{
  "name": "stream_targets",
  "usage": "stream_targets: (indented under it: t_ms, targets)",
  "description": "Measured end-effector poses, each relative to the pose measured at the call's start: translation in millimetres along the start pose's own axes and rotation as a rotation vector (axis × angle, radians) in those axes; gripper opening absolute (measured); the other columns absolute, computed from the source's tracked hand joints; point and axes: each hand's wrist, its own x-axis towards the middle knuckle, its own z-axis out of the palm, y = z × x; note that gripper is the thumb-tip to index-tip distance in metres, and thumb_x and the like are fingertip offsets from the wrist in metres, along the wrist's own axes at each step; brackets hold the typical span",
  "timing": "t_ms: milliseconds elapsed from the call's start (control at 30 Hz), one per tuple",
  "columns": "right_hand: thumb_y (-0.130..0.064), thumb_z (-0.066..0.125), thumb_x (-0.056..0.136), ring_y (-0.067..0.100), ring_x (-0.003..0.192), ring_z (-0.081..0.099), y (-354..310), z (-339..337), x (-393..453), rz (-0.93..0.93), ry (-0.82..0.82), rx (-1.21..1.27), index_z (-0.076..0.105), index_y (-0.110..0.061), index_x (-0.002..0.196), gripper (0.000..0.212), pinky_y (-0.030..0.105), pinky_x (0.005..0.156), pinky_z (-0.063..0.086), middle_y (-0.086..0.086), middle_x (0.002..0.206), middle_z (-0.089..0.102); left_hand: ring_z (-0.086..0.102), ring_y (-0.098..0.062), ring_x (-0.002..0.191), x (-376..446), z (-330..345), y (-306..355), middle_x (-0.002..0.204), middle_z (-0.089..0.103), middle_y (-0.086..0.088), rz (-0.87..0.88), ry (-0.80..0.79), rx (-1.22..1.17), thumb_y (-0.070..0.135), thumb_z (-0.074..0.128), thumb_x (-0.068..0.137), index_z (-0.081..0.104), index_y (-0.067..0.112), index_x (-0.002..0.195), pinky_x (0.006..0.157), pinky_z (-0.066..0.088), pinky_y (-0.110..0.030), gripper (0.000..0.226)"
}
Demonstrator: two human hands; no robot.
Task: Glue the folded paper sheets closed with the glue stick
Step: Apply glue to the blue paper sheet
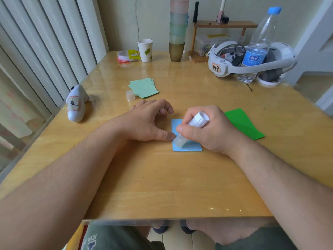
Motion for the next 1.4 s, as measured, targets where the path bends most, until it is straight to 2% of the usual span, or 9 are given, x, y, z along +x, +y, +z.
stream_targets:
  t_ms: [233,500,700,867,967,1033,1167,1267,1400]
  targets:
    - [-0.036,0.078,0.076,0.004,0.062,0.051,-3.0,2.7,-1.5,0.001,-0.044,-0.075,0.069,-0.015,0.071,0.023,0.022,0.058,0.039,-0.014,0.063,0.059,0.043,-0.016,0.114,-1.3,-0.3,1.7,0.113,0.051,0.027,0.002,0.001,0.002,0.085,0.064,0.051,0.046,0.055,0.115,0.109,0.039,-0.045,0.073]
    - [-0.029,0.072,0.072,0.007,0.058,0.041,-4.9,-9.2,-1.2,0.048,-0.080,-0.136,0.057,-0.019,0.063,0.021,0.024,0.053,0.034,-0.013,0.056,0.045,0.043,-0.015,0.116,-1.7,-0.8,2.2,0.115,0.050,0.027,-0.005,-0.002,-0.005,0.088,0.066,0.052,0.048,0.052,0.120,0.110,0.039,-0.045,0.079]
    - [-0.024,0.068,0.070,0.009,0.055,0.033,-3.2,-22.9,-2.1,0.071,-0.092,-0.199,0.048,-0.012,0.062,0.024,0.028,0.051,0.029,-0.010,0.055,0.037,0.042,-0.015,0.117,-2.3,-1.6,3.3,0.116,0.050,0.027,-0.008,-0.009,-0.016,0.087,0.066,0.052,0.049,0.051,0.121,0.111,0.040,-0.046,0.079]
    - [-0.024,0.065,0.069,0.008,0.055,0.030,-3.1,-23.3,-1.9,0.070,-0.086,-0.207,0.045,-0.014,0.061,0.024,0.024,0.050,0.026,-0.012,0.053,0.033,0.042,-0.015,0.117,-1.7,-0.5,2.2,0.117,0.051,0.026,-0.006,-0.003,-0.018,0.087,0.067,0.052,0.049,0.051,0.120,0.111,0.039,-0.047,0.079]
    - [-0.024,0.064,0.068,0.009,0.055,0.030,-1.2,-22.6,-1.3,0.060,-0.079,-0.227,0.045,-0.013,0.061,0.023,0.028,0.051,0.026,-0.010,0.054,0.033,0.043,-0.016,0.117,-1.8,-0.5,2.8,0.117,0.051,0.026,-0.007,-0.001,-0.020,0.087,0.067,0.052,0.049,0.050,0.121,0.111,0.039,-0.047,0.080]
    - [-0.023,0.064,0.067,0.011,0.056,0.031,-0.4,-23.4,-0.3,0.052,-0.067,-0.230,0.045,-0.012,0.061,0.023,0.033,0.054,0.027,-0.005,0.055,0.035,0.042,-0.015,0.117,-2.1,-0.6,2.7,0.117,0.051,0.026,-0.009,-0.001,-0.022,0.087,0.066,0.051,0.049,0.051,0.120,0.110,0.040,-0.047,0.080]
    - [-0.019,0.065,0.066,0.023,0.060,0.037,-2.8,-26.4,0.4,-0.001,0.007,-0.045,0.046,0.003,0.061,0.030,0.037,0.055,0.026,0.028,0.062,0.039,0.041,-0.015,0.117,-2.5,-1.3,3.4,0.117,0.050,0.027,-0.016,-0.007,-0.020,0.086,0.066,0.051,0.049,0.051,0.120,0.111,0.039,-0.047,0.079]
    - [-0.015,0.068,0.073,0.017,0.058,0.036,-3.6,-19.9,0.3,-0.020,0.009,0.036,0.049,0.000,0.060,0.027,0.033,0.055,0.027,0.014,0.057,0.038,0.041,-0.014,0.117,-2.4,-1.2,4.0,0.116,0.051,0.027,-0.020,-0.008,-0.022,0.086,0.066,0.052,0.049,0.051,0.120,0.112,0.038,-0.046,0.078]
    - [-0.028,0.076,0.077,0.006,0.059,0.046,-3.3,-5.8,-1.2,0.006,-0.057,0.011,0.064,-0.013,0.068,0.021,0.023,0.056,0.036,-0.009,0.060,0.052,0.040,-0.012,0.116,-2.3,-1.0,3.4,0.114,0.051,0.027,-0.015,-0.007,-0.029,0.086,0.066,0.052,0.048,0.053,0.118,0.111,0.038,-0.045,0.075]
